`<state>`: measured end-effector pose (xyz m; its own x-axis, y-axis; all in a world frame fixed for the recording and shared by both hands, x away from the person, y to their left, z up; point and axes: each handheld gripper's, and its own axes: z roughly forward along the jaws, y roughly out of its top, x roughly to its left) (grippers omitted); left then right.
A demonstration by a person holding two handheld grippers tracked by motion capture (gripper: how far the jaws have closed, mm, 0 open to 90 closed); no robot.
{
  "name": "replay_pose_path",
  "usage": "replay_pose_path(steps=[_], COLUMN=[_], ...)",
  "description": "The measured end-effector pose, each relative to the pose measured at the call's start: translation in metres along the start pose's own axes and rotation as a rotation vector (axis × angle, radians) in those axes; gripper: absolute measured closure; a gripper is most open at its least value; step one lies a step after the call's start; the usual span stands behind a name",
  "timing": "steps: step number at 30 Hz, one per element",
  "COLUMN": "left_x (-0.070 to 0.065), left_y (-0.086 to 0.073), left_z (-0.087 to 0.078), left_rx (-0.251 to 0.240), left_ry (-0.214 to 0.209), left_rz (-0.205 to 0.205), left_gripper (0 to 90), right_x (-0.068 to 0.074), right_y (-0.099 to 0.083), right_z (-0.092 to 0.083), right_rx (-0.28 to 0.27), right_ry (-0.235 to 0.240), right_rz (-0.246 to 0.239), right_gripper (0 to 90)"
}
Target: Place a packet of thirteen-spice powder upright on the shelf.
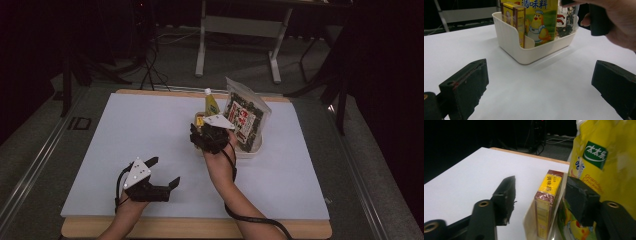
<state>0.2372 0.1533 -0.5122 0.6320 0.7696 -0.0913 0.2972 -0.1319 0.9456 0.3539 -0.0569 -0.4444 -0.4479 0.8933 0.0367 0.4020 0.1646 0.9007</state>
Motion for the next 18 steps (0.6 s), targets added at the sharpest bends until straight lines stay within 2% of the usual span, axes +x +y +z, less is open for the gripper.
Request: replay_pose_path(steps=[2, 4, 5, 6, 7, 12, 15, 18], left_x=[0.000, 0.000, 0.000, 0.000, 0.000, 0.000, -0.001, -0.001], left_y=[0.000, 0.000, 0.001, 0.001, 0.001, -0.001, 0.000, 0.000], left_z=[0.000, 0.000, 0.000, 0.000, 0.000, 0.000, -0.001, -0.001], left_rx=[0.002, 0.002, 0.002, 0.002, 0.001, 0.002, -0.002, -0.003], left_ry=[0.000, 0.000, -0.004, -0.004, -0.004, -0.007, -0.003, -0.006], left_rz=[0.003, 0.003, 0.004, 0.004, 0.004, 0.007, 0.012, 0.010], left_gripper=[1.2, 1.2, 1.2, 1.2, 1.2, 1.2, 1.2, 1.2], right_x=[-0.004, -0.005, -0.008, -0.008, -0.009, -0.010, -0.015, -0.020], right_y=[0.001, 0.002, 0.001, 0.001, 0.000, -0.003, -0.003, -0.004], right_z=[-0.004, -0.005, -0.010, -0.010, -0.013, -0.020, -0.027, -0.034], right_rx=[-0.008, -0.004, -0.018, -0.018, -0.023, -0.045, -0.059, -0.062], right_ry=[0.025, 0.036, 0.067, 0.067, 0.100, 0.147, 0.179, 0.191], right_rz=[-0.002, -0.007, -0.023, -0.023, -0.025, -0.053, -0.051, -0.070], right_gripper=[34.5, 34.5, 25.9, 25.9, 20.6, 16.7, 15.2, 14.1])
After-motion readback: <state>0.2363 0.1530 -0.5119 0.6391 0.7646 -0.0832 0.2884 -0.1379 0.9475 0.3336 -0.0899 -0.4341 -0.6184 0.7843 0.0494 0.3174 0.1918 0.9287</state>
